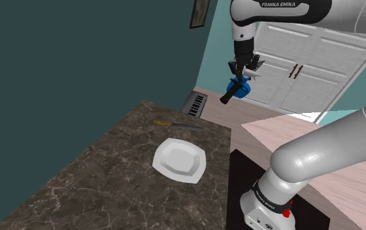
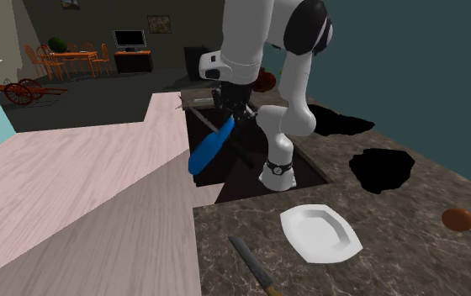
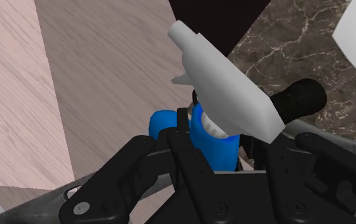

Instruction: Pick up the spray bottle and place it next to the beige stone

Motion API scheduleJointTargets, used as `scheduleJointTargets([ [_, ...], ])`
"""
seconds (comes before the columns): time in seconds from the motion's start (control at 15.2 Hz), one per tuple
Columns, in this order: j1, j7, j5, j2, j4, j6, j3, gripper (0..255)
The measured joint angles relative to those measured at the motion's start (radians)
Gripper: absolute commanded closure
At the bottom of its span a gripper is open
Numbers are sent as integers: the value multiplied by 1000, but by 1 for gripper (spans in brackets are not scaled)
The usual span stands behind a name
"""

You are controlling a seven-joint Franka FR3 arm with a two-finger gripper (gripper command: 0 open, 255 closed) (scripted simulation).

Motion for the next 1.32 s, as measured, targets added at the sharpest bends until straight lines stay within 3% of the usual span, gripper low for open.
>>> scheduleJointTargets([
  [0.33, 2, -9, 1, -8, 48, -56, 6, 255],
  [0.86, 48, 69, 78, -237, -116, -142, 73, 255],
  [1.32, 96, 154, 184, -439, -218, -255, 156, 255],
])
